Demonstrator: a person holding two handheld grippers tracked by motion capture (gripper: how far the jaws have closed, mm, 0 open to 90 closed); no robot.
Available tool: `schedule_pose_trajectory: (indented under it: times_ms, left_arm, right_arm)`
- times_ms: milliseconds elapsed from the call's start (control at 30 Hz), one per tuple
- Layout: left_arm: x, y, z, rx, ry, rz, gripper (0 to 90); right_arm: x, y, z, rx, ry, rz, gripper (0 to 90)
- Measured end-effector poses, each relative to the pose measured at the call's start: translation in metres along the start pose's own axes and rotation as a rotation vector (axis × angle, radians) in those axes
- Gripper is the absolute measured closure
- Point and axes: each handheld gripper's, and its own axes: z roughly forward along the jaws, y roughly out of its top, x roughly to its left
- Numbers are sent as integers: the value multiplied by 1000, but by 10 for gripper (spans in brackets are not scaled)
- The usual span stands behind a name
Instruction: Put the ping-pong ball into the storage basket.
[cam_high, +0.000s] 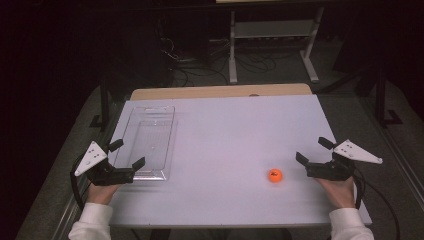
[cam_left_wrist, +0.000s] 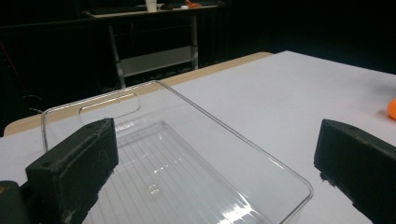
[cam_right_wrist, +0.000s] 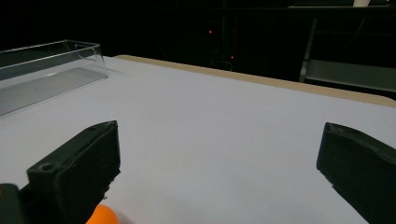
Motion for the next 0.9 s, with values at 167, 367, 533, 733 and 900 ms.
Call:
schedule_pose_trajectory:
  times_ms: [167,367,533,733,900]
  left_arm:
    - [-4,9,6,26,-22,35,0]
    - [-9,20,14,43,-45,69,0]
    - [-15,27,20,56,-57,104,0]
    - [-18,35,24,60,-75,119,0]
    - [-19,40,27,86,-92,140,0]
  right_arm:
    - [0,0,0,0,1,0,0]
    - [0,0,0,2,5,3,0]
    - [1,0,1,4,10,1,0]
    - [3,-1,3,16,13,-10,0]
    - [2,-1,3,25,13,-11,0]
